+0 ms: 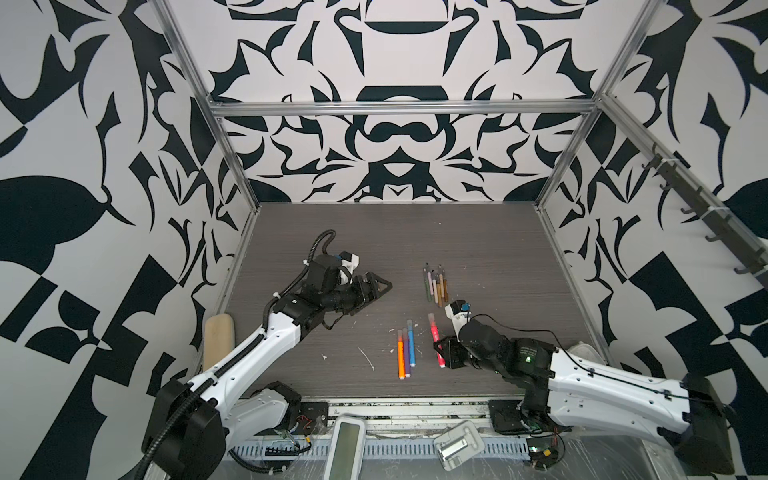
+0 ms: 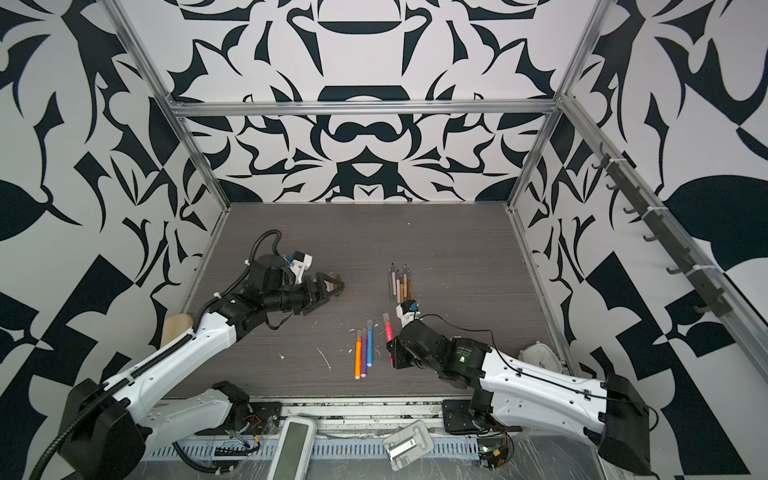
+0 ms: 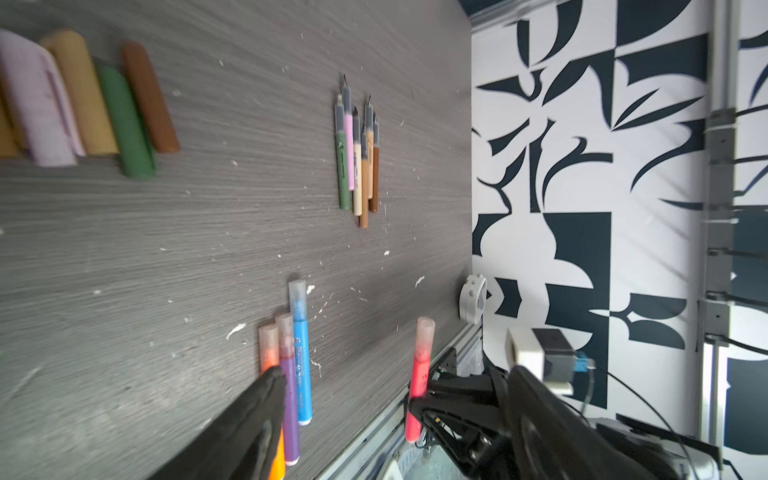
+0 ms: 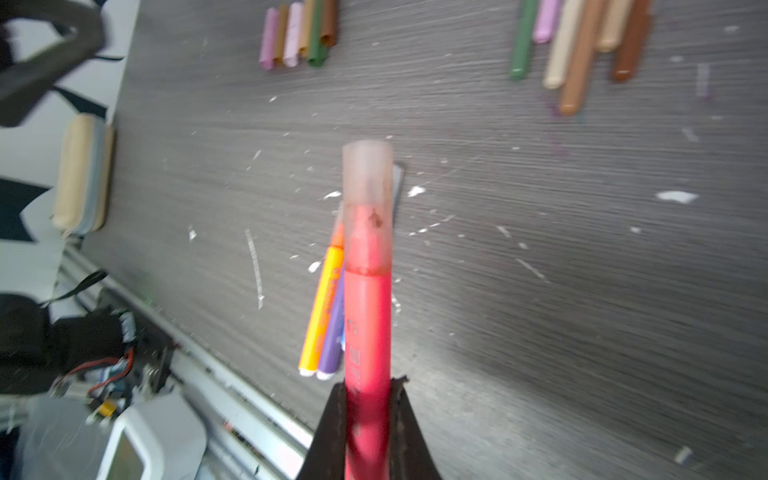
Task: Open the pen caps
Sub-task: 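Raise the pink marker toward the left gripper while the left gripper grips its cap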
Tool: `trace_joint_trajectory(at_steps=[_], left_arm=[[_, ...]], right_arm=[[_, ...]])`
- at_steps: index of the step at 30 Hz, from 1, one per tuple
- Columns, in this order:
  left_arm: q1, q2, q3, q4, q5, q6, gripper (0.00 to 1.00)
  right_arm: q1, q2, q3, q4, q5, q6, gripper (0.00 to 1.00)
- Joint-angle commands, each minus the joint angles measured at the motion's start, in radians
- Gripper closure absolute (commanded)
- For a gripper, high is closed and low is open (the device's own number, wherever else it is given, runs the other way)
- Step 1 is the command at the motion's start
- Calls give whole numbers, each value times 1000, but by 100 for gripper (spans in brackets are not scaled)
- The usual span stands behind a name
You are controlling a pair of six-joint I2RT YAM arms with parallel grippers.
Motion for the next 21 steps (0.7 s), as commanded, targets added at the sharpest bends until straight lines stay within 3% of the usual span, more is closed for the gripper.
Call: trace_joint_trajectory(at_steps=[1, 11, 14, 19, 21], left_arm=[[-37, 32, -6, 56, -21, -23, 14], [-74, 49, -16, 29, 9, -13, 14], [-75, 43, -28, 29, 10, -15, 19], [-82, 55, -23, 38, 37, -14, 42], [-89, 63, -18, 39, 40, -16, 45]], right_arm=[[-4, 35, 81, 48, -98, -61, 100], [-4, 132, 131, 200, -170, -55, 100], [-5, 162, 153, 214, -182, -60, 100], [-6, 202, 179, 233, -191, -62, 100], [-7, 209, 195, 226, -183, -67, 100]])
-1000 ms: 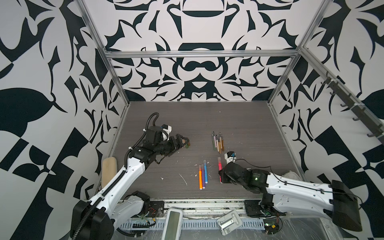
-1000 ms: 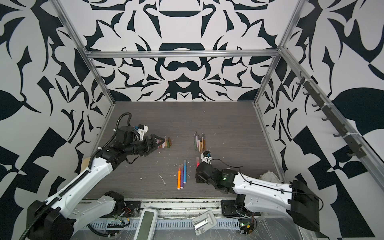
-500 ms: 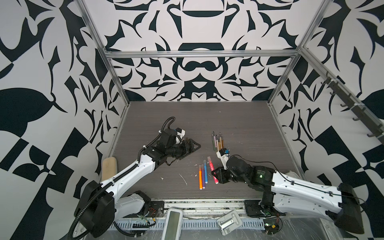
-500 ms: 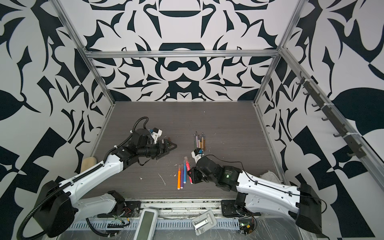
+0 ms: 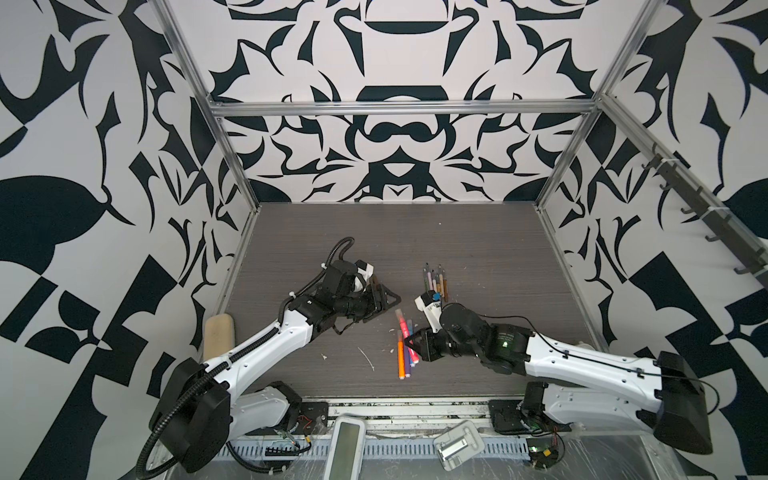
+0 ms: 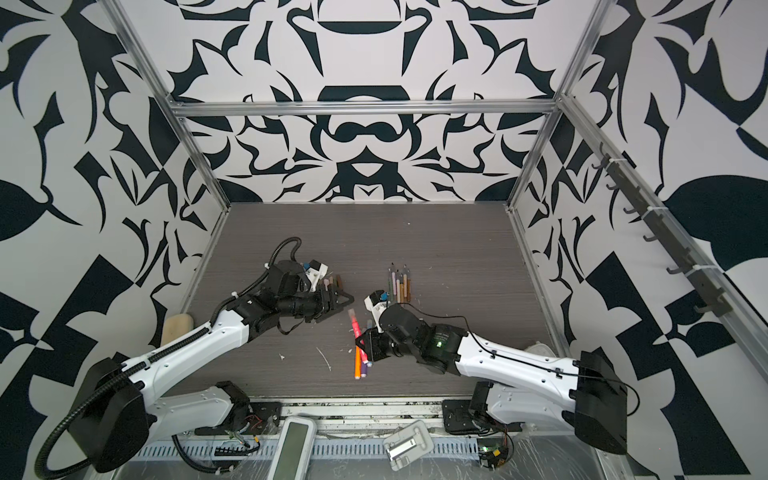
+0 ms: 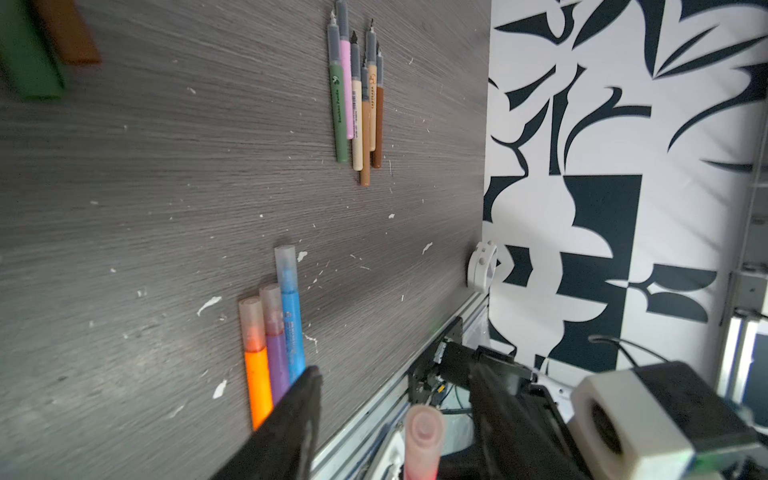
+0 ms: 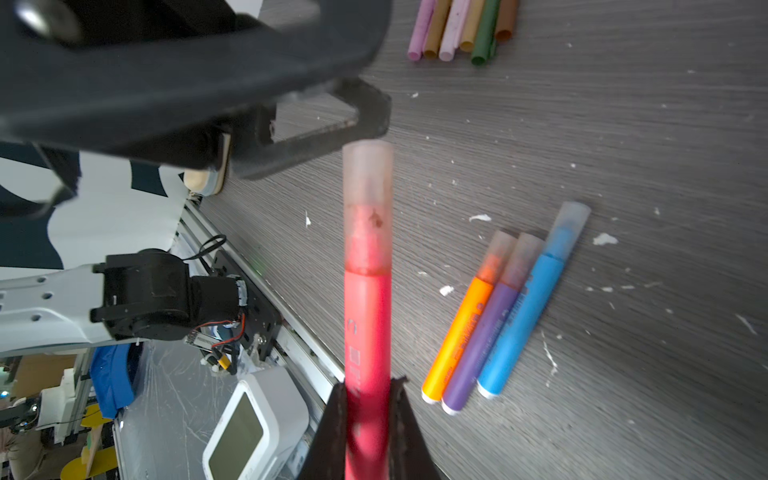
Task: Open the pen caps
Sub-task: 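Raise the pink marker toward the left gripper while the left gripper grips its cap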
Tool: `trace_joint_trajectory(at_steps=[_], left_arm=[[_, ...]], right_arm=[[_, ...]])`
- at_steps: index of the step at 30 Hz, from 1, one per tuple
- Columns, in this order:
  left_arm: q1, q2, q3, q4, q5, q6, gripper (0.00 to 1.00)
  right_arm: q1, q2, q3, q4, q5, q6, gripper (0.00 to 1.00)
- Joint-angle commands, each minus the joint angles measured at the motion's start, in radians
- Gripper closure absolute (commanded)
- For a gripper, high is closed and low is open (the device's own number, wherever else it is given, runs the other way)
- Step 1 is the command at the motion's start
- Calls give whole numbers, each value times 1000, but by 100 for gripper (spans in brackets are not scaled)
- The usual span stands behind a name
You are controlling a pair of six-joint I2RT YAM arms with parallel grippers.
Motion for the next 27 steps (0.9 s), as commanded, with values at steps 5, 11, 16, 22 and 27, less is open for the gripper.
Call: trace_joint_trajectory(at_steps=[5, 11, 16, 22, 27], left_arm=[[-19, 16, -1, 40, 29, -7, 54], [-26, 25, 4, 49, 35, -9, 63], [-27, 32, 6, 55, 47, -10, 81], [-28, 36, 7, 62, 68, -9, 100], [-30, 27, -3, 68, 69, -14, 100]], right_arm=[[-26, 23, 92, 2, -15, -40, 100], [-52, 32, 102, 1, -35, -44, 100], [-53, 41, 101, 8, -43, -41, 100], [-53, 27, 94, 10, -23, -34, 100], [-55, 14, 94, 2, -8, -30, 100]])
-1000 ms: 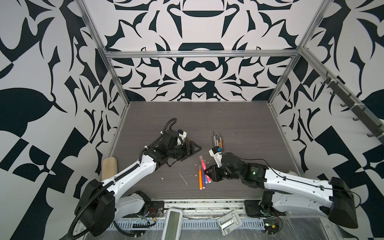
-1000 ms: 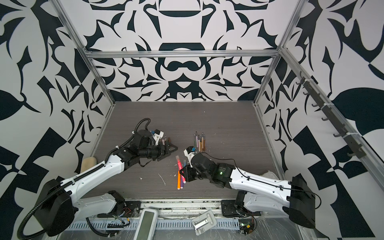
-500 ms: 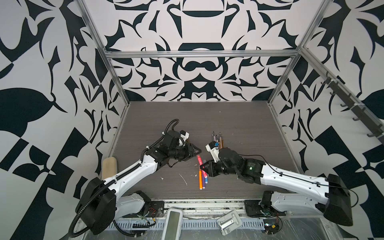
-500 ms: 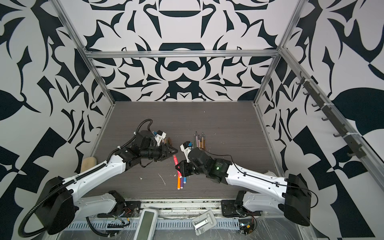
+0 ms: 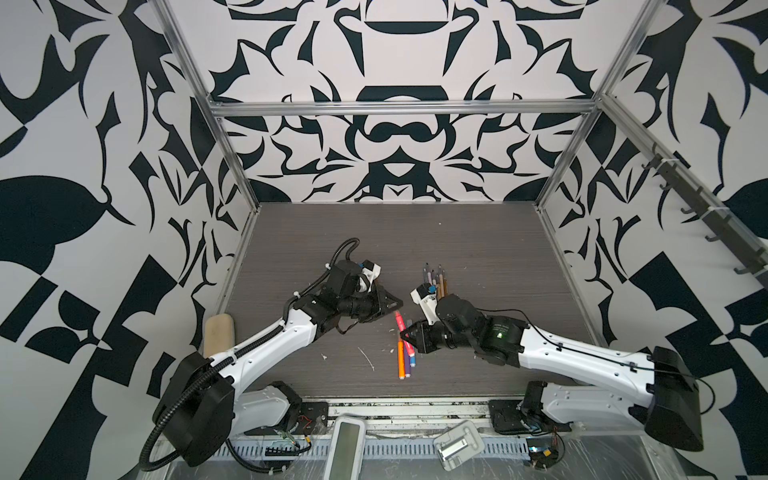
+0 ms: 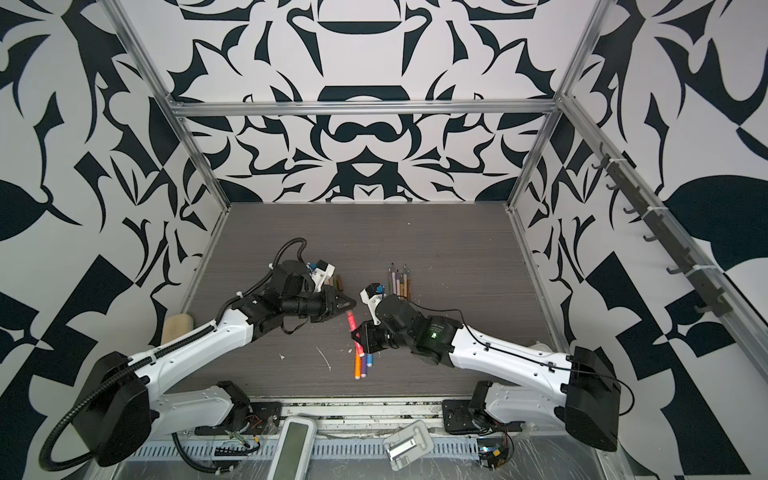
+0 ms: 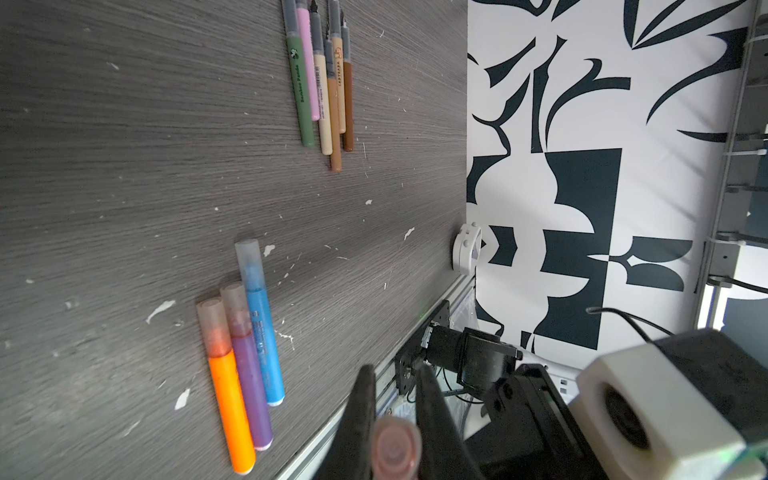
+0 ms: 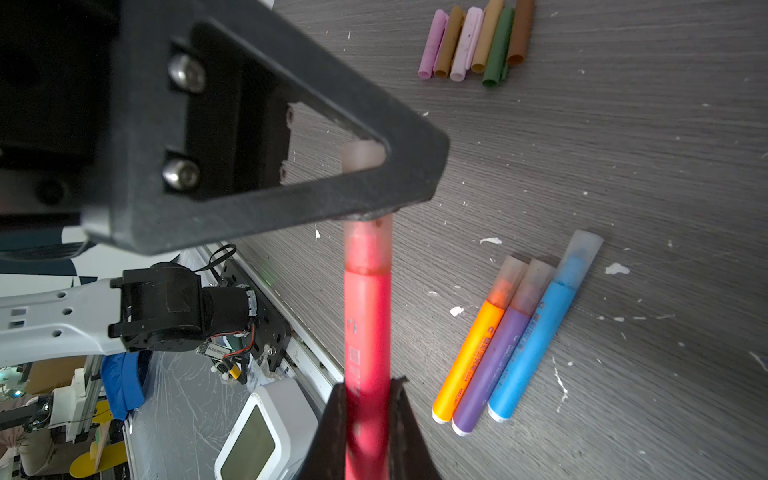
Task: Open the pen caps
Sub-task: 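Raise the pink marker toward the left gripper while the left gripper grips its cap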
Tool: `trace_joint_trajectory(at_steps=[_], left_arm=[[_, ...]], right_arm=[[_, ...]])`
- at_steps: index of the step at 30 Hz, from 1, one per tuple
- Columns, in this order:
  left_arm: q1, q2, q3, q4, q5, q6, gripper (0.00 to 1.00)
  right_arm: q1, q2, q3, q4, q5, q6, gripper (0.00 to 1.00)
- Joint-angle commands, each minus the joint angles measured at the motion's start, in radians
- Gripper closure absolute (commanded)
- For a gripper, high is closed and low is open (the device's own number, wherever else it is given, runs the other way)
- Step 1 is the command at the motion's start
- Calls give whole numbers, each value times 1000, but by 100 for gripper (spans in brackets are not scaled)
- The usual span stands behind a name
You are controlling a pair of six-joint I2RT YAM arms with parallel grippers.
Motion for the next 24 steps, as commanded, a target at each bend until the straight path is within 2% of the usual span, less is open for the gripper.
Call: trace_joint_trajectory(at_steps=[1, 3, 10, 18, 24], left_arm=[[-5, -5, -5, 10, 21, -3, 93], [-6, -13, -11, 17, 18, -7, 84], [-8, -28, -16, 19, 19, -12, 73], [-11, -50, -24, 19, 13, -22, 69], [-21, -54, -22, 20, 12, -26, 71]], right_arm=[[-6, -31, 36, 21, 33, -3, 100], [-7, -29, 38, 18, 31, -3, 100], [-6, -28, 42, 21, 30, -1, 100], [-6, -28, 40, 24, 28, 6, 100], [-7, -35, 47, 21, 29, 6, 100]])
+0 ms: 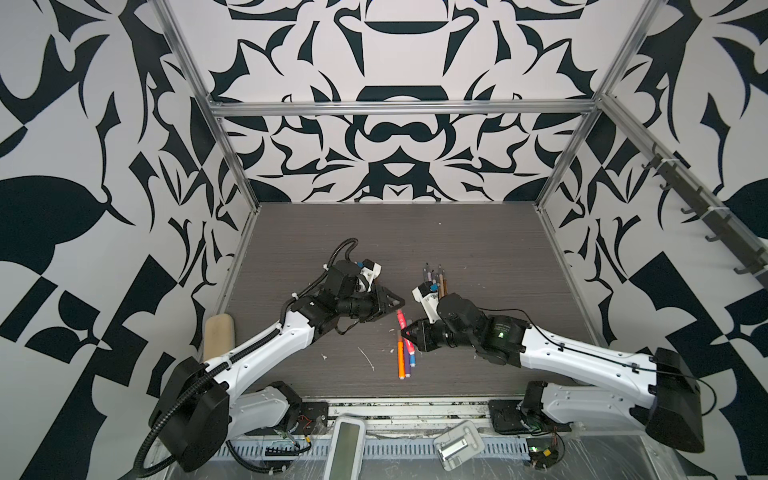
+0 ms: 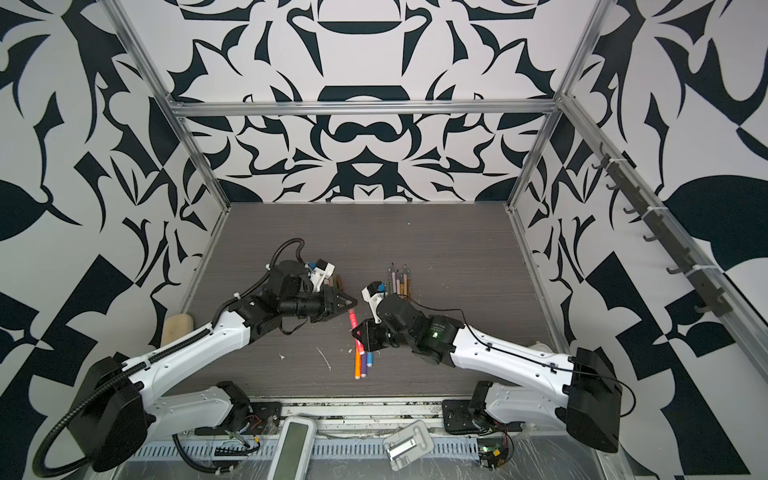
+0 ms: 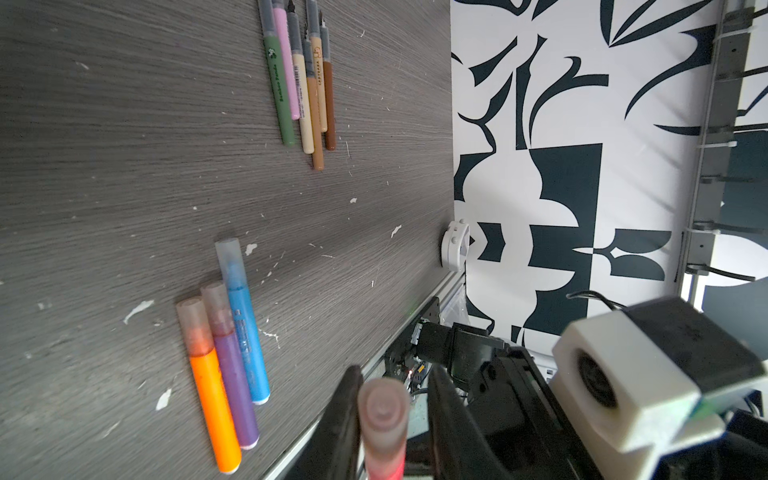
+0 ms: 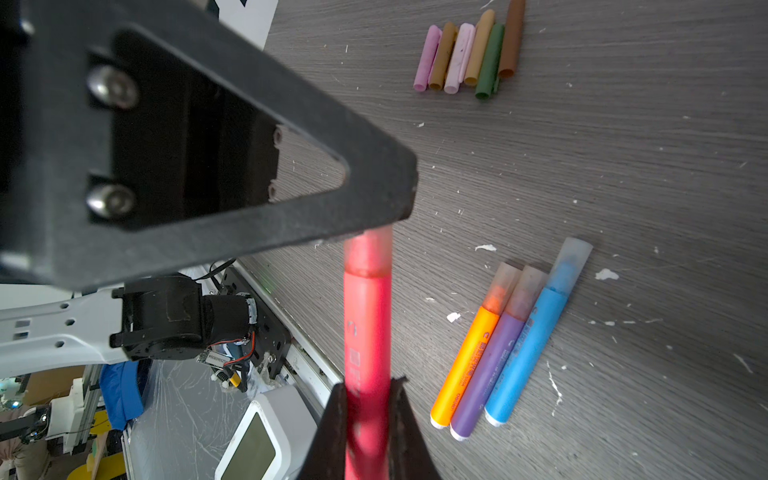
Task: Open the pen caps
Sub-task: 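Raise the pink marker toward the left gripper while the left gripper grips its cap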
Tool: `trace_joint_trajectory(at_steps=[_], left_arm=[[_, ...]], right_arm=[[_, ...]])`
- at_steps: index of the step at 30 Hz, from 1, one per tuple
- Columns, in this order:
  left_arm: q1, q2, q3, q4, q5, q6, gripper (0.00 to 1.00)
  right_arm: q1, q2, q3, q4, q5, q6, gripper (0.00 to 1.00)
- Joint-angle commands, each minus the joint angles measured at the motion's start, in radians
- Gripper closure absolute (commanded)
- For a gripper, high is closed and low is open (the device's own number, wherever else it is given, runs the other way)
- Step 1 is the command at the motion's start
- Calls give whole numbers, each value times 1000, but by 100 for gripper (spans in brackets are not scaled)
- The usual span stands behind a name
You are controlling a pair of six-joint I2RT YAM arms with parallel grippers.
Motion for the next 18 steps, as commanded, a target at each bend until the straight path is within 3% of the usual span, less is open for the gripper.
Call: trace_joint_trajectory(at_steps=[1, 7, 11, 15, 16, 18], left_arm=[[-12, -22, -22, 9, 4, -9, 70], [-15, -14, -22, 9, 2, -11, 71], [-15, -5, -22, 18, 9, -13, 99], [-18, 2, -19, 20, 12, -15, 100], [-18, -1, -21, 20, 10, -14, 100], [-18, -6, -23, 20, 7, -12, 100]], right_arm=[[-2, -31, 44, 21, 19, 1, 100], [-2, -29, 50, 21, 11, 0, 100], [-3, -29, 48, 21, 12, -1, 100], [-3, -42, 39, 22, 23, -2, 100], [-2, -50, 33, 24, 30, -1, 98], [-3, -67, 18, 30, 43, 5, 78]])
